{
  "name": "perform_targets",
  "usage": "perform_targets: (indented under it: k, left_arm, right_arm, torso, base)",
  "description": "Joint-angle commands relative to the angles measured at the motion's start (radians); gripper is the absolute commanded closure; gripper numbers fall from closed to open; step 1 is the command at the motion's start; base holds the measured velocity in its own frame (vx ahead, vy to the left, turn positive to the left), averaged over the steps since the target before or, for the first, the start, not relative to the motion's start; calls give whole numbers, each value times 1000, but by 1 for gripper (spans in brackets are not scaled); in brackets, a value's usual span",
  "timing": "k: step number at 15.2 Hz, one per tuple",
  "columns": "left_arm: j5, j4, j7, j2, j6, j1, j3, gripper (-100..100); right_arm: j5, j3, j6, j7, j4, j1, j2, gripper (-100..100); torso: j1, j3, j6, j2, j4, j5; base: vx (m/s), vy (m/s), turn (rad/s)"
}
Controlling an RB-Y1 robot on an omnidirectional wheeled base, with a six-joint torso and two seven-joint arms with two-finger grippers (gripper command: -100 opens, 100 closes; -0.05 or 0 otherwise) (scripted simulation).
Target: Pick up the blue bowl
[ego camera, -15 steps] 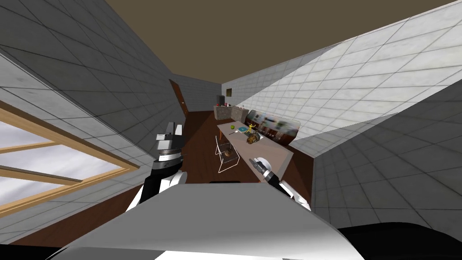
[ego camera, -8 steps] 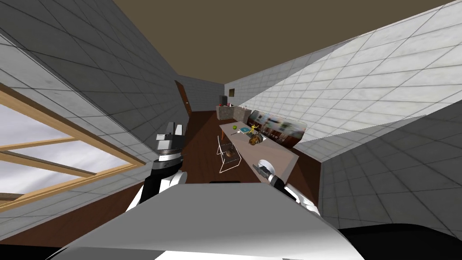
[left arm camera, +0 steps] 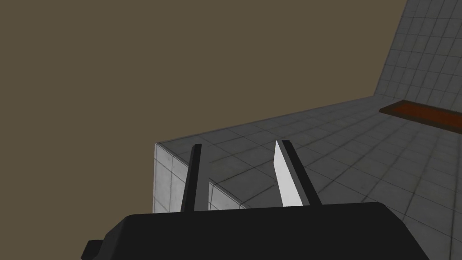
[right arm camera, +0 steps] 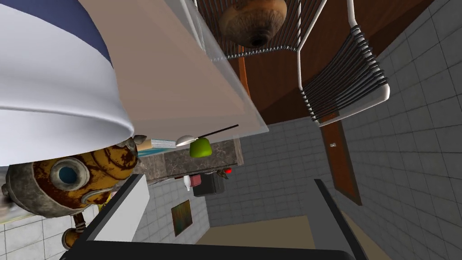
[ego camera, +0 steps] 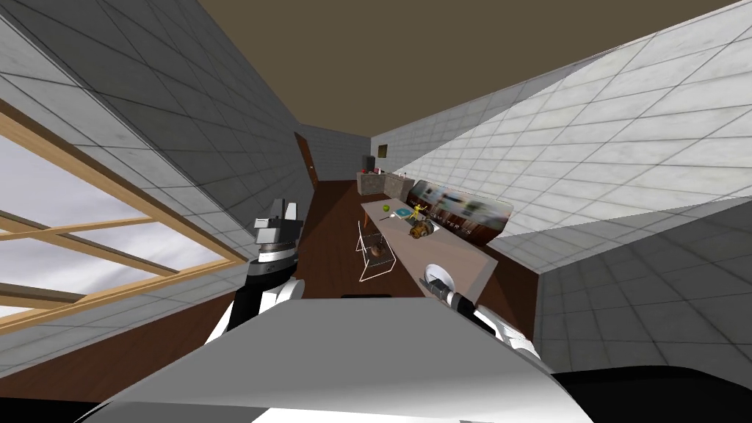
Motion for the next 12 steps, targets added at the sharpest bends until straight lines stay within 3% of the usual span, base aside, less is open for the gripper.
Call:
perform_targets:
  k: [1, 6, 10, 12]
  left_arm:
    - [0, 0, 0, 0, 0, 0, 0, 0]
    - [0, 0, 0, 0, 0, 0, 0, 0]
    - [0, 0, 0, 0, 0, 0, 0, 0]
    - [0, 0, 0, 0, 0, 0, 0, 0]
  right_arm:
    - [24, 20, 1, 16, 50, -13, -22, -100]
    - [46, 39, 3, 28, 143, -24, -42, -100]
    - [109, 98, 9, 62, 289, -51, -91, -100]
    - [109, 98, 9, 62, 316, -51, -91, -100]
  torso:
    - [0, 0, 0, 0, 0, 0]
    - [1, 0, 0, 0, 0, 0]
    - [2, 0, -1, -1, 0, 0]
    - [3, -1, 0, -2, 0, 1]
  base:
    - [8, 18, 106]
    - [13, 20, 99]
    - [19, 42, 175]
    - [31, 53, 110]
